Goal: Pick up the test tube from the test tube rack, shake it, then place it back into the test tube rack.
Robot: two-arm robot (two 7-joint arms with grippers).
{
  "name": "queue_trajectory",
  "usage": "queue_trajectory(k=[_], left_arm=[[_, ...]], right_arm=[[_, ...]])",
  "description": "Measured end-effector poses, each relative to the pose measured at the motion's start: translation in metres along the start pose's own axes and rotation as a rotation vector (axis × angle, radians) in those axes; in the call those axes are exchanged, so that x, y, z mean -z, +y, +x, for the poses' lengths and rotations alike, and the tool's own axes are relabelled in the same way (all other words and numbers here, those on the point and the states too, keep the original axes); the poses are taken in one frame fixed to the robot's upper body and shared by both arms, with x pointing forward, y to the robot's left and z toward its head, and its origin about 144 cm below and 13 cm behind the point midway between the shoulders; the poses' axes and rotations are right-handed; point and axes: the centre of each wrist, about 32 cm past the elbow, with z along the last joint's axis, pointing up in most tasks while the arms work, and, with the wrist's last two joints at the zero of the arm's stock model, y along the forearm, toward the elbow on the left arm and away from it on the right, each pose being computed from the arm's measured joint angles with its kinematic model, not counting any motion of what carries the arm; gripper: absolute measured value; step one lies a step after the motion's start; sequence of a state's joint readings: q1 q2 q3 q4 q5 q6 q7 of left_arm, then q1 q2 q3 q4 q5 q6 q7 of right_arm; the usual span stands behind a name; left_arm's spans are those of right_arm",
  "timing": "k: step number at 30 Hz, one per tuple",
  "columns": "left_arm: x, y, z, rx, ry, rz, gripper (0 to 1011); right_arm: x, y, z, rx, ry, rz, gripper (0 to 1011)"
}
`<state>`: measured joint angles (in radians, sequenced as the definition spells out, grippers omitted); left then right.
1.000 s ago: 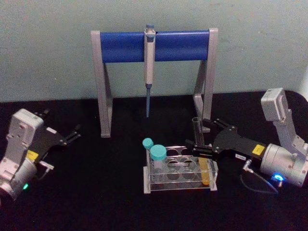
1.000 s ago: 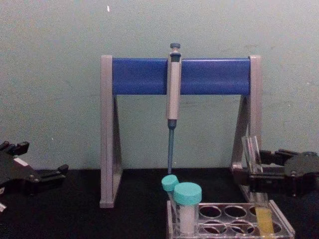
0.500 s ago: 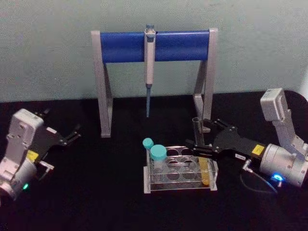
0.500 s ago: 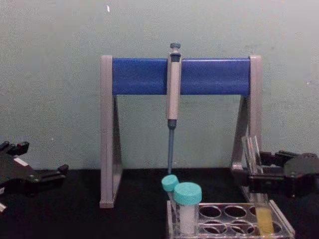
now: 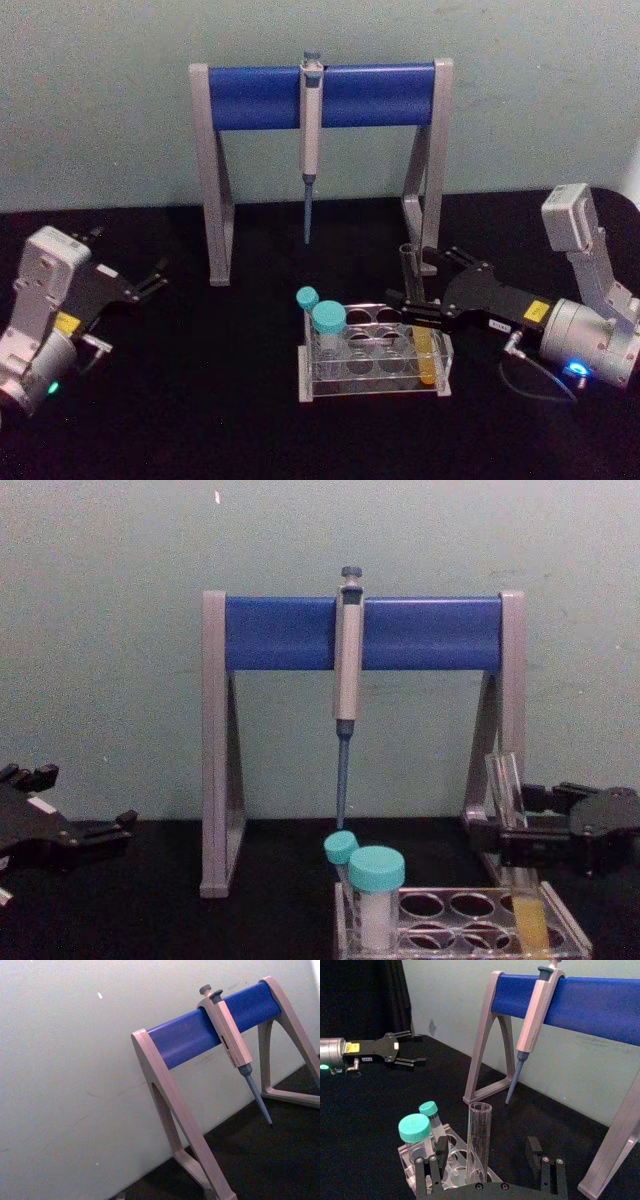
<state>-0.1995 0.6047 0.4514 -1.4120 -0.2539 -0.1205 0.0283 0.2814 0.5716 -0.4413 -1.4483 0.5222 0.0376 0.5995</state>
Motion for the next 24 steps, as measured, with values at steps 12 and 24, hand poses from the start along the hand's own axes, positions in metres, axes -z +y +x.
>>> queue_trajectory(k=[12, 24], left_arm=[[0.0, 0.0, 0.0, 0.0, 0.0, 0.0, 1001], [0.0, 0.0, 0.0, 0.0, 0.0, 0.0, 1001]], right_arm=[[-0.0001, 0.0, -0.0001, 0.0, 0.0, 0.001, 1000], [-0.0001, 0.0, -0.0001, 0.0, 0.0, 0.001, 740]])
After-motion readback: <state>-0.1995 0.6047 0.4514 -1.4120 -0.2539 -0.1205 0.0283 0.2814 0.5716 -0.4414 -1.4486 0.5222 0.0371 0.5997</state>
